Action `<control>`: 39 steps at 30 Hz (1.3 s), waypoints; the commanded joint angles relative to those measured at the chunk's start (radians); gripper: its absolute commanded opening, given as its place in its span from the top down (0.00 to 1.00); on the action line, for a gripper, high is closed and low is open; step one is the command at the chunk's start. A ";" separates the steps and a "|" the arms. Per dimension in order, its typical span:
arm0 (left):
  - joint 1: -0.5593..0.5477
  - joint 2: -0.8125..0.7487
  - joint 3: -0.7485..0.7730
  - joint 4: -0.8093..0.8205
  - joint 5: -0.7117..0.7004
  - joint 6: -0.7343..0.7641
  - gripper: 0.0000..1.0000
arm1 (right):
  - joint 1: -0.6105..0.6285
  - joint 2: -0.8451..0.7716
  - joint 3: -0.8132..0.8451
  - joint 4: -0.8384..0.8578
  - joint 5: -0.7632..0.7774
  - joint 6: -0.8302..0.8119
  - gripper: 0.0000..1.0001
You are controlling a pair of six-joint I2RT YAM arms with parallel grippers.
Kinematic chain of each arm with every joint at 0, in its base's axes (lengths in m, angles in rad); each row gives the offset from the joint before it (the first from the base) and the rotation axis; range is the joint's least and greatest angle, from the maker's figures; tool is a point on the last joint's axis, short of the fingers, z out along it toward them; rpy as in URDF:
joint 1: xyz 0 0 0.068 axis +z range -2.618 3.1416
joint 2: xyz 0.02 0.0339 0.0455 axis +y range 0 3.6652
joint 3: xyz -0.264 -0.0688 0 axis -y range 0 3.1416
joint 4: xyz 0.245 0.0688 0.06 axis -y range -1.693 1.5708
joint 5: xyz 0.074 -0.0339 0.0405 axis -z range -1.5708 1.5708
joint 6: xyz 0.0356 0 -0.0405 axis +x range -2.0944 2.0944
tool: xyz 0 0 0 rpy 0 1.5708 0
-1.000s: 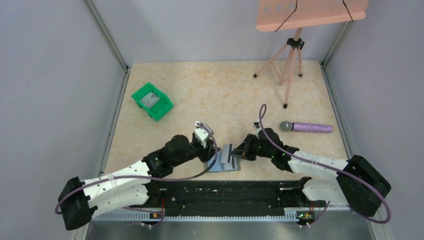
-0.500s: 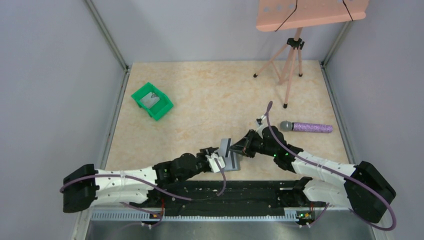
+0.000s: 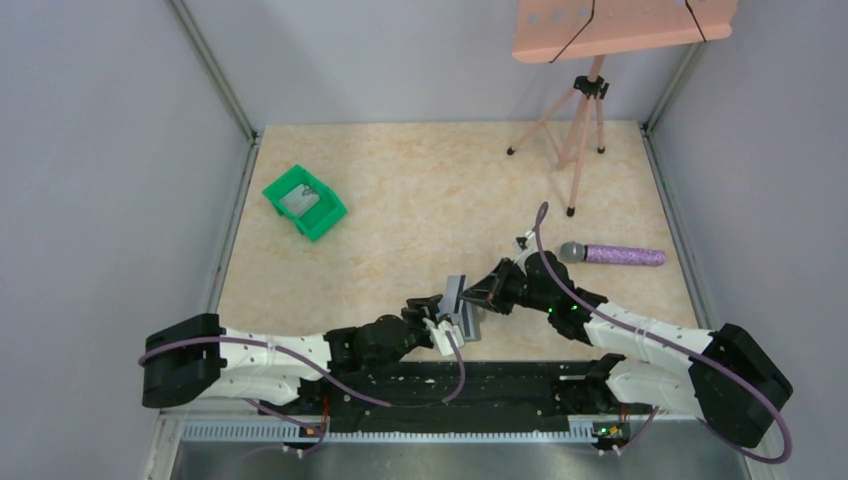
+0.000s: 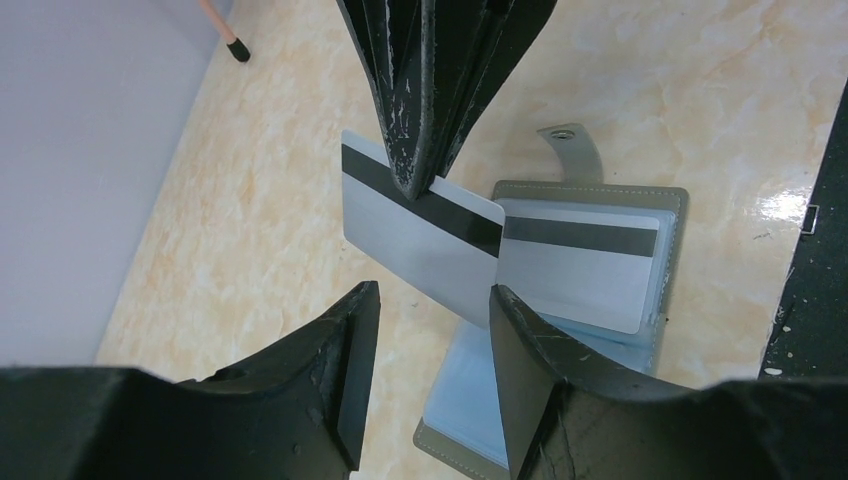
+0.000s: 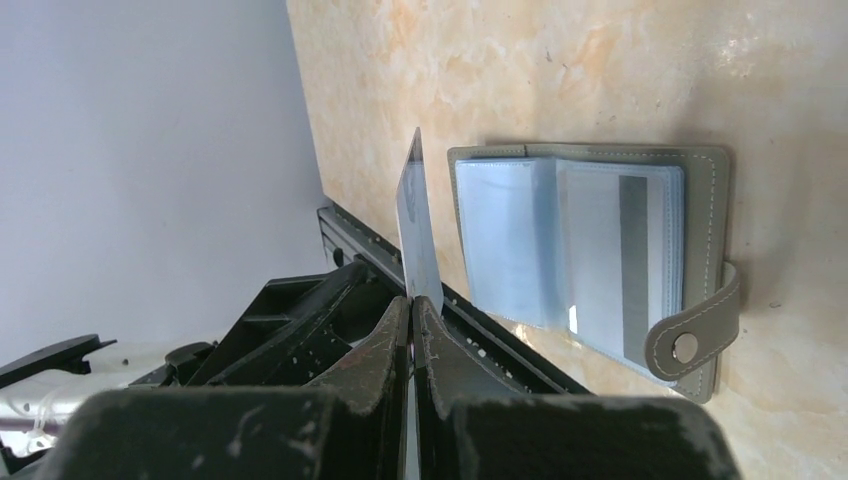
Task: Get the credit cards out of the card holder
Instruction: Place the credit card in the storage box.
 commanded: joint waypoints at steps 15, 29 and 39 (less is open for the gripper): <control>-0.009 0.004 -0.019 0.032 0.007 -0.042 0.50 | -0.022 0.038 0.016 0.074 -0.004 -0.010 1.00; -0.009 0.082 -0.007 0.128 -0.071 -0.005 0.61 | -0.022 0.027 -0.003 0.094 -0.026 0.012 1.00; -0.009 0.044 0.019 0.125 -0.165 -0.083 1.00 | -0.037 0.006 -0.022 0.098 -0.042 -0.008 0.94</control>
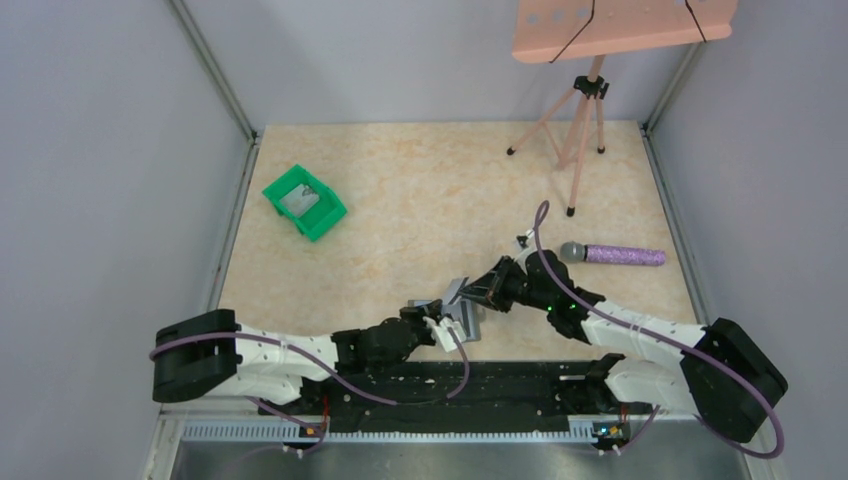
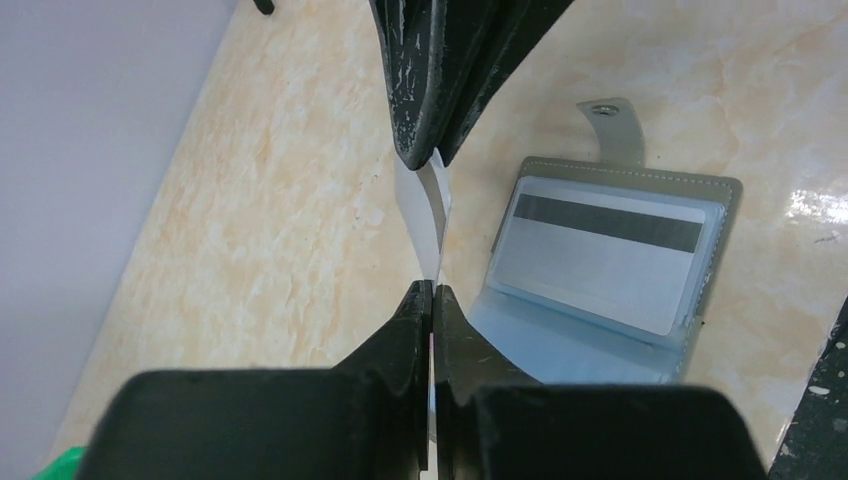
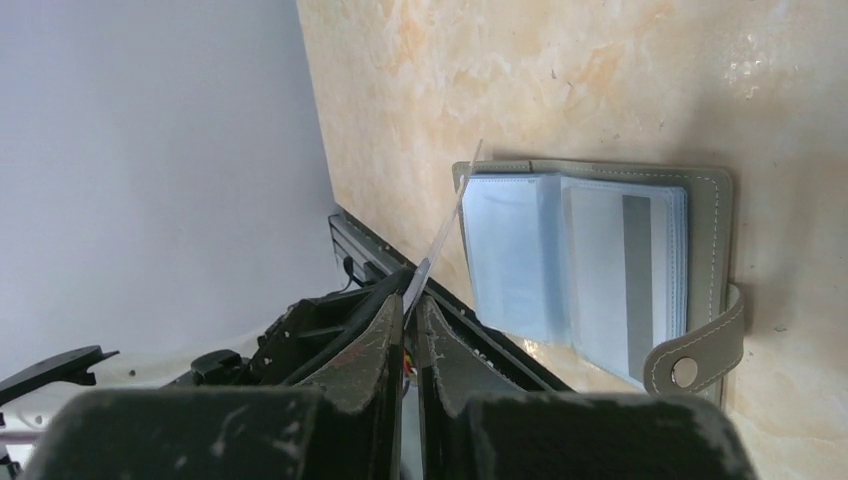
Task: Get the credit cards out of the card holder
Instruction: Place the credit card in the storage box.
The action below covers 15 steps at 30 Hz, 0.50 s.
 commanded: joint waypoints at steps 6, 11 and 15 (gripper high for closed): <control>0.008 -0.084 0.099 -0.076 -0.148 -0.308 1.00 | -0.034 -0.164 0.007 -0.058 0.002 -0.131 0.60; 0.079 -0.122 0.194 -0.304 -0.040 -0.524 1.00 | -0.034 -0.325 0.021 -0.179 0.091 -0.239 0.51; 0.159 -0.157 0.242 -0.397 0.111 -0.663 1.00 | -0.034 -0.426 0.009 -0.229 0.150 -0.336 0.51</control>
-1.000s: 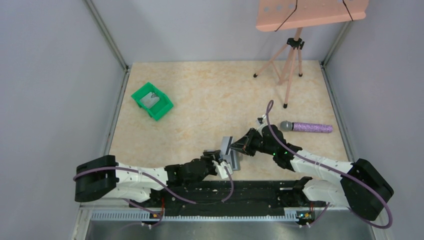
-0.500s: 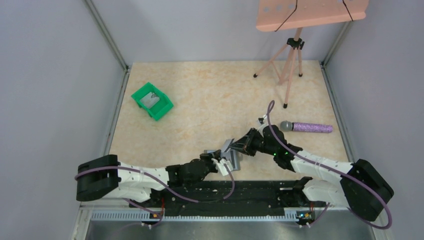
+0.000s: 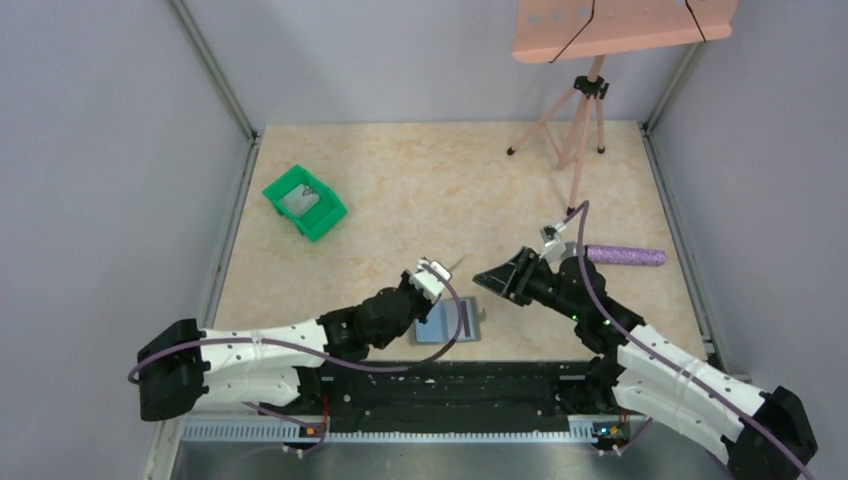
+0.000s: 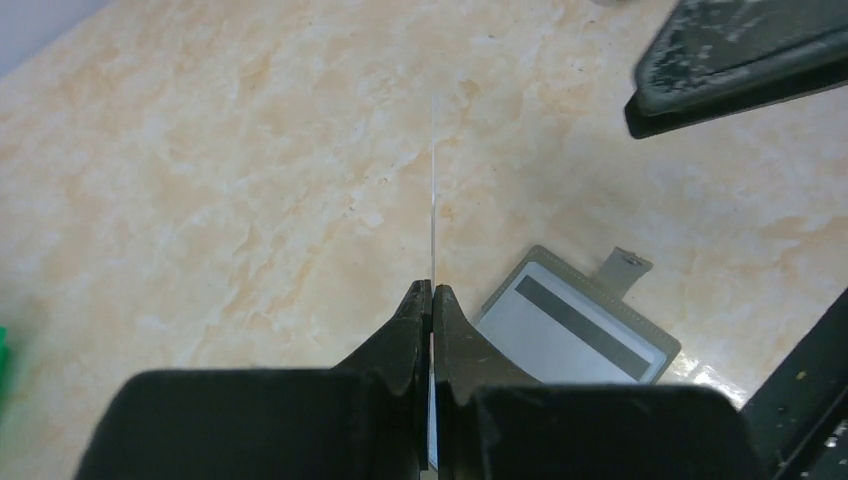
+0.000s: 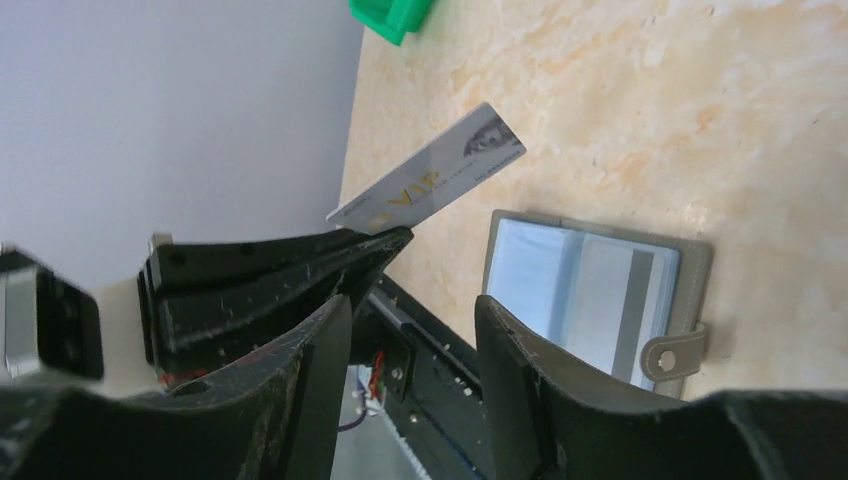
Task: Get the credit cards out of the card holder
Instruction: Place the credit card in the storage box.
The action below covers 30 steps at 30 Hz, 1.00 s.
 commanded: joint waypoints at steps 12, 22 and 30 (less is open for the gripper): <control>0.381 -0.127 0.214 -0.446 0.320 -0.579 1.00 | -0.009 -0.256 0.030 -0.117 0.115 -0.385 0.51; 0.896 -0.054 0.304 -0.543 0.538 -0.692 1.00 | -0.010 -0.227 -0.092 -0.041 0.107 -0.277 0.41; 1.310 0.059 0.403 -0.446 0.756 -0.787 1.00 | -0.010 -0.175 -0.058 -0.094 0.136 -0.337 0.19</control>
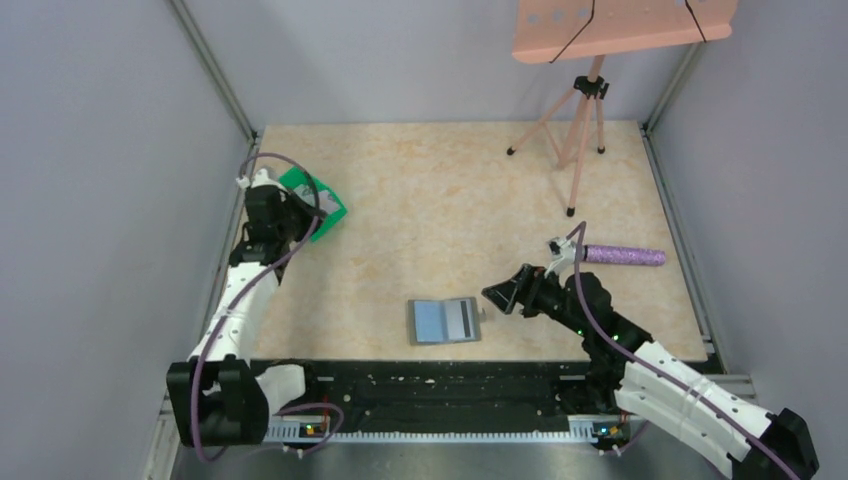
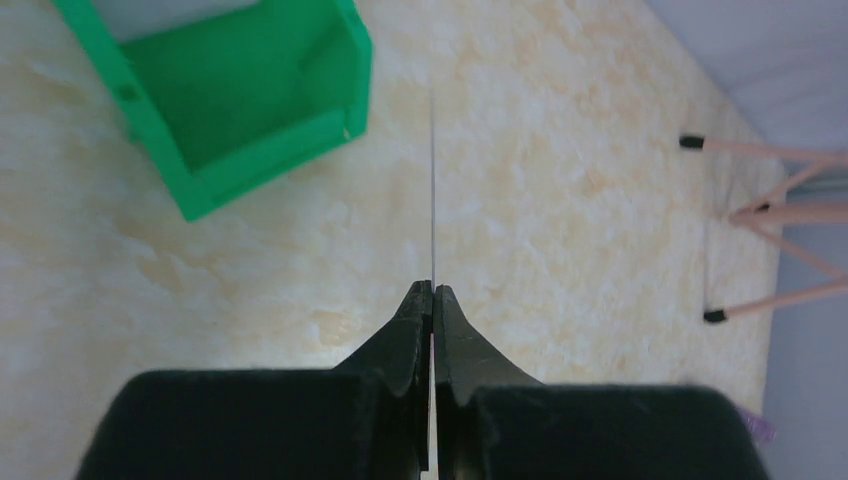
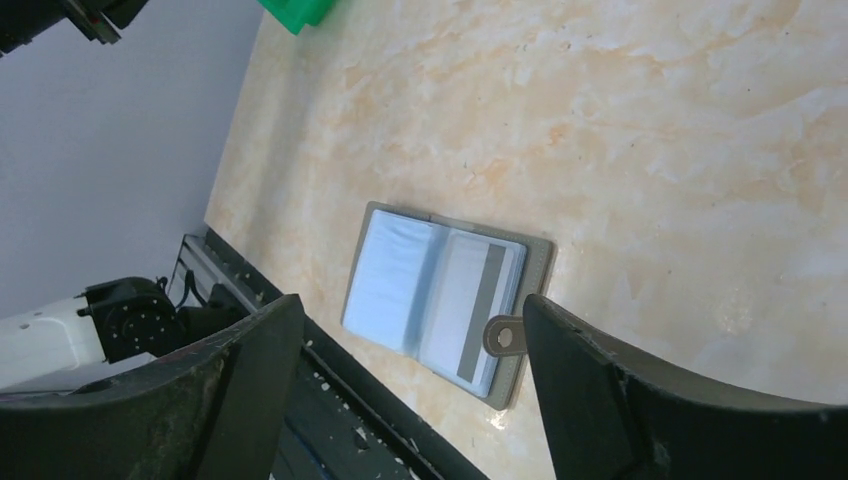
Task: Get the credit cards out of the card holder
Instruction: Place the credit card in the storage box.
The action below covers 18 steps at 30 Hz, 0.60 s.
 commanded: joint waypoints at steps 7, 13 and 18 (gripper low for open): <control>0.245 0.162 0.199 0.125 0.058 -0.102 1.00 | -0.010 0.067 0.089 -0.036 0.056 -0.062 0.06; 0.326 0.292 0.228 0.181 0.057 -0.148 1.00 | -0.010 0.090 0.104 -0.036 0.053 -0.087 0.07; 0.354 0.416 0.287 0.194 0.123 -0.131 1.00 | -0.010 0.111 0.122 -0.036 0.042 -0.110 0.07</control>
